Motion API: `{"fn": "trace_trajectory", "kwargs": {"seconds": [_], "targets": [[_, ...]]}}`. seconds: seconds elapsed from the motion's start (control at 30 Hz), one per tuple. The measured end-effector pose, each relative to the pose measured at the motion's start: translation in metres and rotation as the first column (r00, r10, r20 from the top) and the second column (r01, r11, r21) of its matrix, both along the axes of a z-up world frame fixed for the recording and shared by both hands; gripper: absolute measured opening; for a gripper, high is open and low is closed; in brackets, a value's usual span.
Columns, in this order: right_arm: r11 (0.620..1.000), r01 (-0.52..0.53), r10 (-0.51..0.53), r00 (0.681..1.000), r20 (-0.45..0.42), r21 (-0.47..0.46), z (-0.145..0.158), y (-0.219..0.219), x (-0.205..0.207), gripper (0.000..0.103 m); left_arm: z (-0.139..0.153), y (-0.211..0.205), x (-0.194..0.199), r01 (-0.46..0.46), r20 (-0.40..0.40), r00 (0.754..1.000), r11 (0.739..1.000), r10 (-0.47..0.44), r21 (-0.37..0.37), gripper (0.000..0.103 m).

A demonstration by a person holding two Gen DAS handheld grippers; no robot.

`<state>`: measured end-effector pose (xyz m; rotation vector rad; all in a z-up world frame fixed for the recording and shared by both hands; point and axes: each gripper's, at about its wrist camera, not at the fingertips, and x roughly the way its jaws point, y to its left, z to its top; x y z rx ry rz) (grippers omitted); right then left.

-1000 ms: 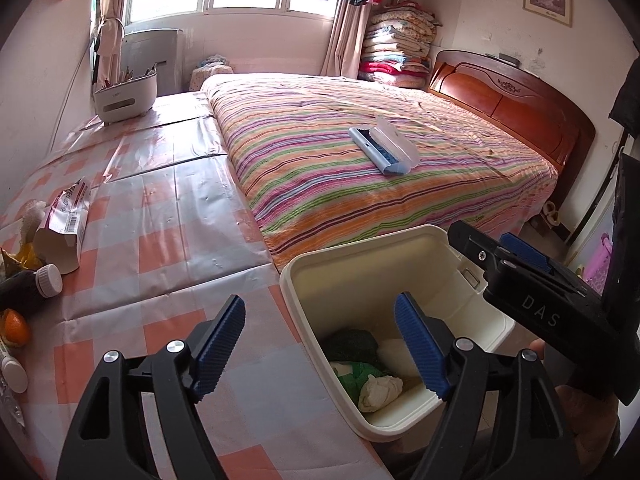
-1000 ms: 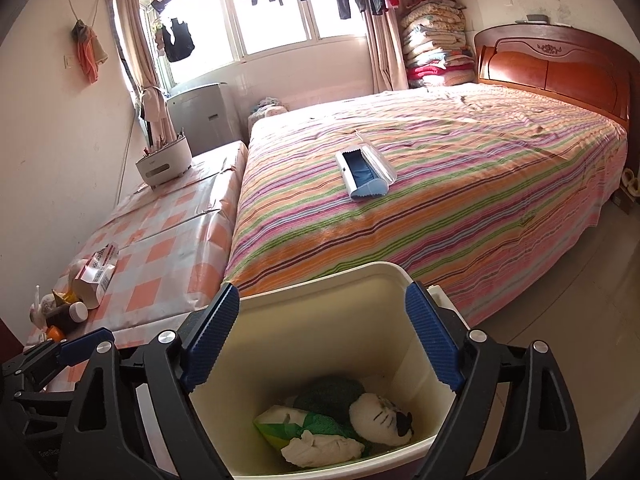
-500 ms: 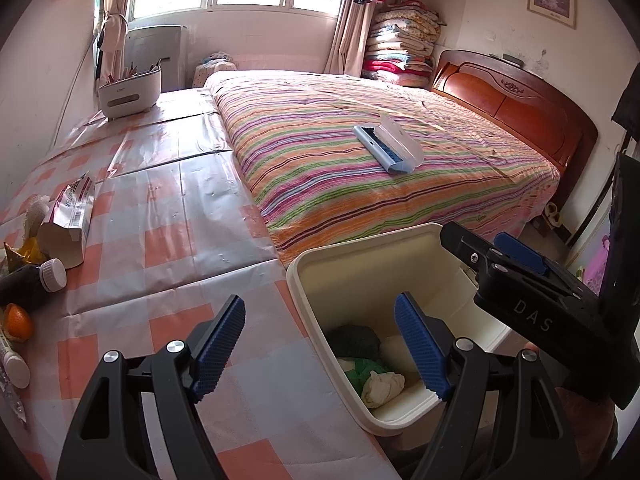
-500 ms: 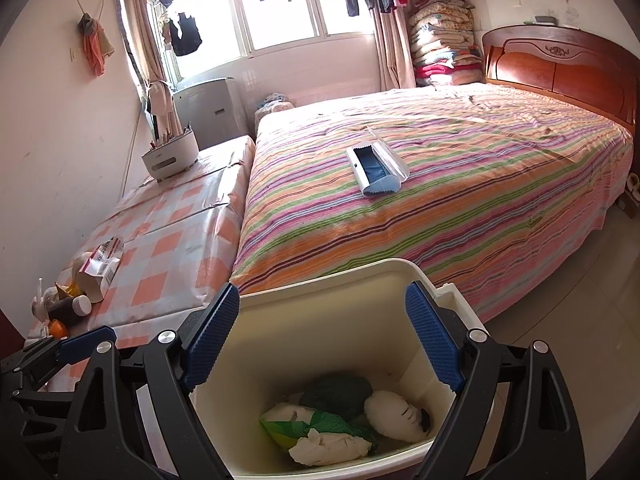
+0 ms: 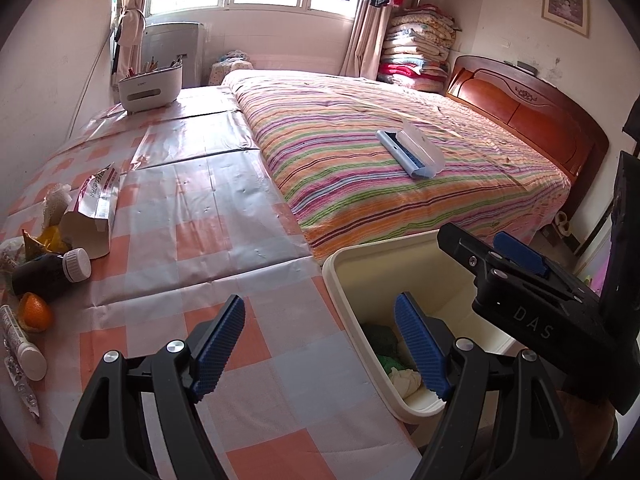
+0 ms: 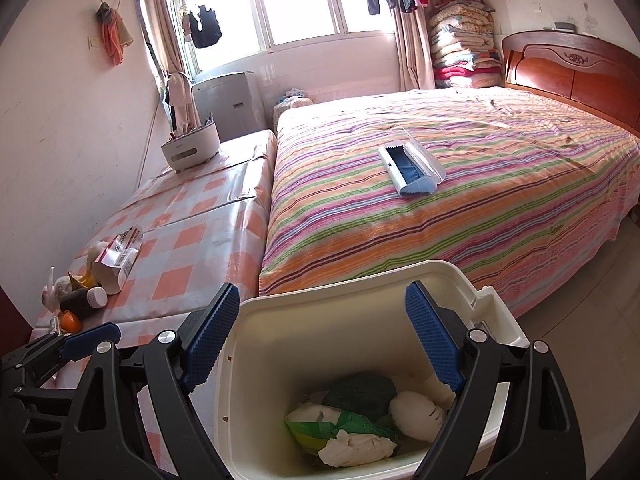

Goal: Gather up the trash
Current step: 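Move both grippers back from the bin to the trash pile, then grasp the orange with the right gripper while the left gripper grasps the silver blister pack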

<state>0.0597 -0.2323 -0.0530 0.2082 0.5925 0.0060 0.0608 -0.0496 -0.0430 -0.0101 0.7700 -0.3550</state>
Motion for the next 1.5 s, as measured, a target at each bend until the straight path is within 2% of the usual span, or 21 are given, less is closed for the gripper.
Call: {"fn": "trace_trajectory", "kwargs": {"seconds": [0.53, 0.77, 0.93, 1.1, 1.33, 1.5], "targets": [[0.991, -0.137, 0.137, 0.990, -0.024, -0.002, -0.003, 0.065, 0.019, 0.084, 0.007, 0.059, 0.000, -0.122, 0.007, 0.993, 0.992, 0.122, -0.011, 0.075], [0.978, -0.207, 0.207, 0.978, -0.027, -0.005, -0.002, 0.101, 0.025, 0.084, 0.014, 0.104, -0.003, -0.223, 0.013, 0.975, 0.974, 0.224, -0.026, 0.075], [0.968, -0.252, 0.252, 0.967, -0.035, 0.002, -0.002, 0.124, 0.029, 0.084, 0.017, 0.148, -0.005, -0.335, 0.007, 0.942, 0.942, 0.335, -0.035, 0.075], [0.949, -0.316, 0.317, 0.948, -0.044, 0.015, -0.003, 0.151, 0.032, 0.084, 0.012, 0.198, -0.007, -0.454, -0.033, 0.891, 0.890, 0.453, -0.048, 0.075], [0.895, -0.446, 0.446, 0.893, -0.059, 0.021, -0.003, 0.203, 0.041, 0.084, -0.006, 0.253, -0.016, -0.573, -0.095, 0.818, 0.819, 0.567, -0.048, 0.075], [0.844, -0.535, 0.535, 0.842, -0.070, 0.020, -0.003, 0.240, 0.047, 0.084, -0.022, 0.276, -0.025, -0.613, -0.124, 0.786, 0.790, 0.606, -0.016, 0.075]]}}
